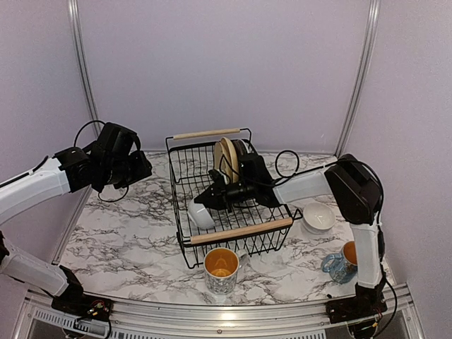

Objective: Load the mixed dishes into the dish rack
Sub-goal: Turn the bowl upside down over the dish rack.

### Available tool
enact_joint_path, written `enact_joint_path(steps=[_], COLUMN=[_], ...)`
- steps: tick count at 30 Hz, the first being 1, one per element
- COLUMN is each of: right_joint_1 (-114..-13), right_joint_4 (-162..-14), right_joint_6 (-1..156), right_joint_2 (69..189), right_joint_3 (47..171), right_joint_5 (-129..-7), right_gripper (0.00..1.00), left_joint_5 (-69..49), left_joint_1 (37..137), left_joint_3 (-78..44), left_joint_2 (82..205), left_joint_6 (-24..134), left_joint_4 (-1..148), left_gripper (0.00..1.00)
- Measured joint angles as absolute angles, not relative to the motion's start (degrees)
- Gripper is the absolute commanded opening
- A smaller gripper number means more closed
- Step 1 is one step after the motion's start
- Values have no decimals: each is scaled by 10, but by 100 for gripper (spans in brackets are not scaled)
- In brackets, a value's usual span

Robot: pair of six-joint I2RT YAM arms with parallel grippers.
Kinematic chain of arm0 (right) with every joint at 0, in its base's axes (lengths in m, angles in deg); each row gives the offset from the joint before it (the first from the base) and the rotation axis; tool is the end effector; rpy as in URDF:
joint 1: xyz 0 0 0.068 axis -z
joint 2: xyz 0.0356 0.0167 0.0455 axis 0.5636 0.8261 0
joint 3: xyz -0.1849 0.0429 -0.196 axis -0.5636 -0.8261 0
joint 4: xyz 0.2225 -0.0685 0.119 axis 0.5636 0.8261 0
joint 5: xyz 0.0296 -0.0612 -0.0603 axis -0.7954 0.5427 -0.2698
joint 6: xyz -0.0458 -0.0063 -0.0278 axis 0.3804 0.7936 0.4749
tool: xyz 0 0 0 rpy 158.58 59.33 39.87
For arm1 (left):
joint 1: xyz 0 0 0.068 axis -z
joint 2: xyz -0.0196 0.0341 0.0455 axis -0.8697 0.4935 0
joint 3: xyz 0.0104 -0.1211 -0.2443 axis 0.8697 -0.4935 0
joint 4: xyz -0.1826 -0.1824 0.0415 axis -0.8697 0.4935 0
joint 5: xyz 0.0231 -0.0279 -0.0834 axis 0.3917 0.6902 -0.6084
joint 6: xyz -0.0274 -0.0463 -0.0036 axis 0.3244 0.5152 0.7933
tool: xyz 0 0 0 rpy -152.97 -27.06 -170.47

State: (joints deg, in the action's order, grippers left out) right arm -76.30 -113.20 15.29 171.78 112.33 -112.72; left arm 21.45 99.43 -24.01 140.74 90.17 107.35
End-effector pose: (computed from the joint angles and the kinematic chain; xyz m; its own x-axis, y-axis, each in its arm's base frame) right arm 0.3321 0.3369 0.1680 -0.9898 -0.1219 -0.0744 -0.0984 0.2054 0.9737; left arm 0.2234 -0.1630 0.3235 -0.5909 -0.3794 -0.7119 -0.1212 0.9142 -0.3867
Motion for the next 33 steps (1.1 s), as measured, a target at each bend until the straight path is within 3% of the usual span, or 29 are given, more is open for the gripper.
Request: enact_joint_path(steps=[6, 10, 25, 29, 33], right_joint_1=[-761, -759, -753, -750, -750], right_joint_4=[-1096, -1067, -827, -864, -992], right_joint_6=[159, 182, 399, 400, 310], right_joint_2=[1710, 1702, 1667, 1663, 1661], right_joint_3=[1124, 1128, 1190, 1166, 1115], right_joint_5=[-1118, -1112, -1019, -1052, -1101], right_gripper=[11, 0, 0, 0, 0], left_joint_5=[214, 214, 215, 215, 214], left_joint_1=[994, 994, 998, 999, 1002], left_joint_3=[-240, -240, -240, -240, -240], left_joint_2=[1407, 1407, 1407, 1407, 1407], left_joint_6=[900, 898, 898, 898, 898], left_joint_4=[1073, 1073, 1073, 1073, 1073], left_gripper=[51, 51, 51, 51, 51])
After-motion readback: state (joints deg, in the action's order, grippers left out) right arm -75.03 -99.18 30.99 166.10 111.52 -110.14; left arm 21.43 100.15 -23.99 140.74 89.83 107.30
